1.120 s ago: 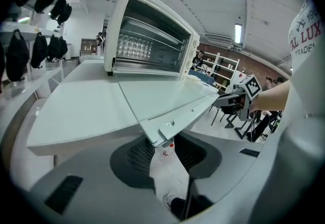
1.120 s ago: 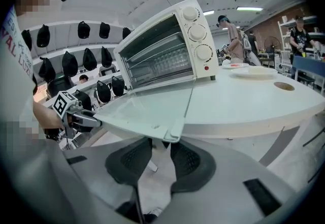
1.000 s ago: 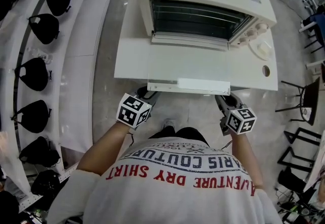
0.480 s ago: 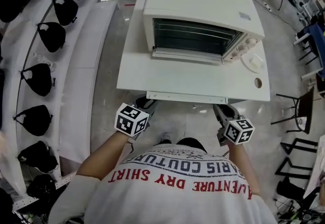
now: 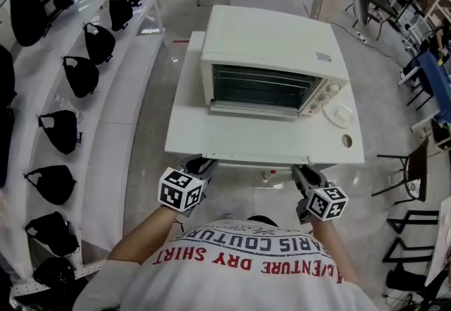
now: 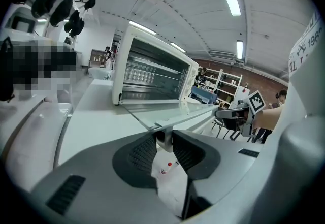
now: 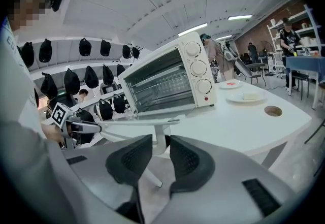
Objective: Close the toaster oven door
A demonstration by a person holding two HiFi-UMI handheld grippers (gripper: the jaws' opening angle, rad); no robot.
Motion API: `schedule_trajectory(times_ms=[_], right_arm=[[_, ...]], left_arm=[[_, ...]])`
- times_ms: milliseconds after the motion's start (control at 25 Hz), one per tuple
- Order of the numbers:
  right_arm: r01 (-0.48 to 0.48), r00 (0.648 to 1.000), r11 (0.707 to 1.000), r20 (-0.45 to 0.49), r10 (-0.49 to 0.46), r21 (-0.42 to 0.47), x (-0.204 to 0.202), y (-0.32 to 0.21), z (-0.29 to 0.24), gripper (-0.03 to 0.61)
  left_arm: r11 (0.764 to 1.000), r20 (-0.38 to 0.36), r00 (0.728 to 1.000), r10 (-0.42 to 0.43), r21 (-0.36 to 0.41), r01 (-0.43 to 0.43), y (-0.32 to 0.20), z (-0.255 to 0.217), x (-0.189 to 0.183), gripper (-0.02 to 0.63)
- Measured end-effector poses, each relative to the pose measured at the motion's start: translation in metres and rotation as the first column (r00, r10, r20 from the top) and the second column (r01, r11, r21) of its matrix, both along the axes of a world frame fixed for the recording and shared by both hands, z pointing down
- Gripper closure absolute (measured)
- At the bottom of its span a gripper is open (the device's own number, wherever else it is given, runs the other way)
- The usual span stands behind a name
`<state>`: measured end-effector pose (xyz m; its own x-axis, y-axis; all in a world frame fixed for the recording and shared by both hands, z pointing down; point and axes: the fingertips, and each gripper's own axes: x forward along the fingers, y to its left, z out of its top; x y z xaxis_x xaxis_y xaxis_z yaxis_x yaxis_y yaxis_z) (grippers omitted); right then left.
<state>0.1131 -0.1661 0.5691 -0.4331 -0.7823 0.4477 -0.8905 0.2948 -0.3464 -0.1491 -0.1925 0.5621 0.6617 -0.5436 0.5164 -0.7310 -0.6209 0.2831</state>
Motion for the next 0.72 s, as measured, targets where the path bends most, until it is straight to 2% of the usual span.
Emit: schedule_trajectory(times_ms=[400, 720], right_arm=[[-0.035, 0.999, 0.997, 0.014, 0.034, 0.066, 0.001, -0.012, -0.039, 0.466], [-0.037, 0.999, 0.993, 0.031, 0.033, 0.111, 0.001, -0.024, -0.062, 0.466]], left_arm=[[0.995, -0.009, 0.999, -0.036, 0.088, 0.036, -0.011, -0.040, -0.001, 0.499], [0.994, -0.043, 0.998, -0.055, 0.088, 0.058, -0.025, -0.062, -0.002, 0.500]])
